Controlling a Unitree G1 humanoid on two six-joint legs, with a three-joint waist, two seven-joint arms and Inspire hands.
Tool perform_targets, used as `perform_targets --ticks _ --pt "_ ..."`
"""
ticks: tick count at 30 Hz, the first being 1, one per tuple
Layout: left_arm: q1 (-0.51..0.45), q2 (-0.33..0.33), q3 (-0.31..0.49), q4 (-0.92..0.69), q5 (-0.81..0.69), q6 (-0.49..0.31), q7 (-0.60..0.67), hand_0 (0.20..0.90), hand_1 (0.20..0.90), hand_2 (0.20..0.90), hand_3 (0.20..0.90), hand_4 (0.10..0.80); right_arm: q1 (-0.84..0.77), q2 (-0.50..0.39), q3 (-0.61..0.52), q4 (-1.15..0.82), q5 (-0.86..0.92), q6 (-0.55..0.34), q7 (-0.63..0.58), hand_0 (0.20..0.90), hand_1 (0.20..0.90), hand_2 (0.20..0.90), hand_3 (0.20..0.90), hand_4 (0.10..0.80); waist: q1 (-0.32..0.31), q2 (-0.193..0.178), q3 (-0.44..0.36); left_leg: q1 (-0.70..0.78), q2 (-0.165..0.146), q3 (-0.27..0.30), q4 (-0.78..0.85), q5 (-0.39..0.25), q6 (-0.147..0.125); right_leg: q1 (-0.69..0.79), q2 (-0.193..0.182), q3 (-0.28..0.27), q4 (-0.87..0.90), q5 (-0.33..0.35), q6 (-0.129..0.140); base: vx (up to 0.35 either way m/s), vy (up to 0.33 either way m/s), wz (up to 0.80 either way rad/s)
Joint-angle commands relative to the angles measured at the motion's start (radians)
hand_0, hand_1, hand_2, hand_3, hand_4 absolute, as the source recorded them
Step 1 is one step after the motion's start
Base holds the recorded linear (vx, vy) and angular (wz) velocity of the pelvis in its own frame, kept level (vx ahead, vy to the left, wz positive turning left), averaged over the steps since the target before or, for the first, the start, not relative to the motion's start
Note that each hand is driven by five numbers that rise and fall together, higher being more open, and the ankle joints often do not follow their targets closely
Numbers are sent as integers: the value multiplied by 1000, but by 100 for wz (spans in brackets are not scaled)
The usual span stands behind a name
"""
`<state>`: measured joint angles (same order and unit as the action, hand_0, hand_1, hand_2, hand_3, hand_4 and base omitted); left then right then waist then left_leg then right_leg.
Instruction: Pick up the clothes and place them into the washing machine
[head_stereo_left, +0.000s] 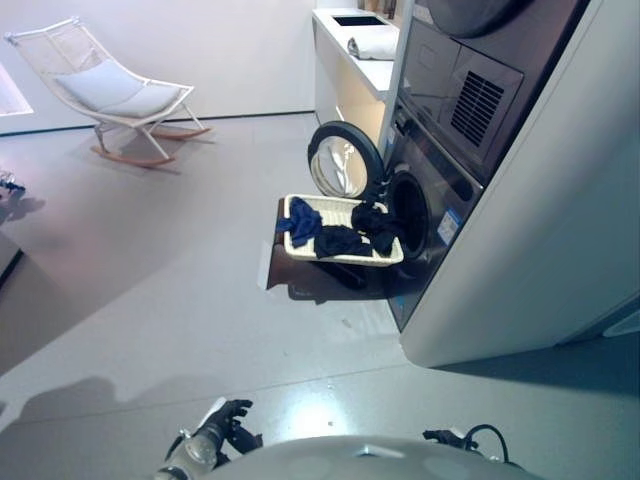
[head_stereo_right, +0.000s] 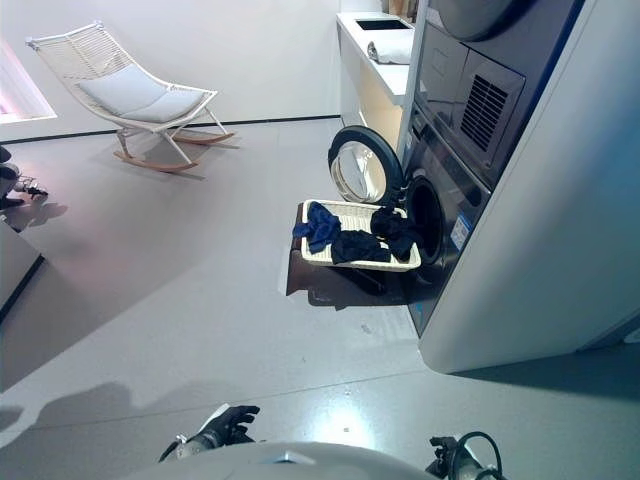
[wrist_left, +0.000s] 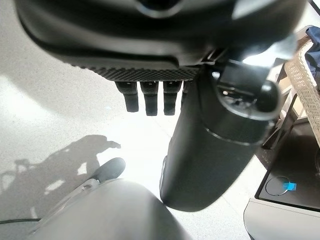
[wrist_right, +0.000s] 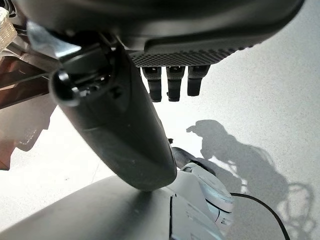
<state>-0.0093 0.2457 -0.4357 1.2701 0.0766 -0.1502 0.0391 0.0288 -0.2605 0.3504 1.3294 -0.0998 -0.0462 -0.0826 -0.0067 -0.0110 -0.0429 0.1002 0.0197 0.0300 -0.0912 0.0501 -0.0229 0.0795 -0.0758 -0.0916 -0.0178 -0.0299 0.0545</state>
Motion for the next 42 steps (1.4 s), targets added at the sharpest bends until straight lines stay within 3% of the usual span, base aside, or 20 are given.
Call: perform_targets --ticks 1,21,33,38,40,42 --pt "-36 -22 17 36 -19 -10 -20 900 900 900 900 800 -61 23 25 52 -11 -26 6 900 900 900 900 800 11 -2 8 0 -47 36 35 -82 45 -34 8 24 87 -7 41 0 0 0" --pt "-34 -34 29 87 9 22 -16 900 900 900 900 800 -56 28 31 51 -14 -21 25 900 900 900 900 800 11 -9 8 3 -31 30 23 -68 31 -21 24 18 65 -6 30 -1 -10 0" --pt "-44 -25 40 90 -2 35 -1 900 900 900 900 800 -54 26 38 37 4 -25 22 900 900 900 900 800 10 -27 43 -40 3 8 75 -65 10 -40 63 22 70 -20 -4 -2 -90 1" --pt "-62 -27 61 60 -43 27 31 900 900 900 900 800 -68 9 40 37 12 -26 13 900 900 900 900 800 22 -28 85 -133 -18 -42 181 -67 12 -77 74 30 103 -33 -26 -35 -101 2" --pt "-85 -24 51 54 -56 23 38 900 900 900 900 800 -86 -5 41 38 14 -24 1 900 900 900 900 800 35 -34 131 -242 -41 -73 283 -13 -6 -97 59 14 123 -34 -35 -142 -48 35" --pt "-101 -17 60 55 -73 20 45 900 900 900 900 800 -106 -14 33 43 25 -25 -12 900 900 900 900 800 38 -36 136 -336 -51 -80 279 -3 -9 -108 45 -8 130 -40 -32 76 -16 50"
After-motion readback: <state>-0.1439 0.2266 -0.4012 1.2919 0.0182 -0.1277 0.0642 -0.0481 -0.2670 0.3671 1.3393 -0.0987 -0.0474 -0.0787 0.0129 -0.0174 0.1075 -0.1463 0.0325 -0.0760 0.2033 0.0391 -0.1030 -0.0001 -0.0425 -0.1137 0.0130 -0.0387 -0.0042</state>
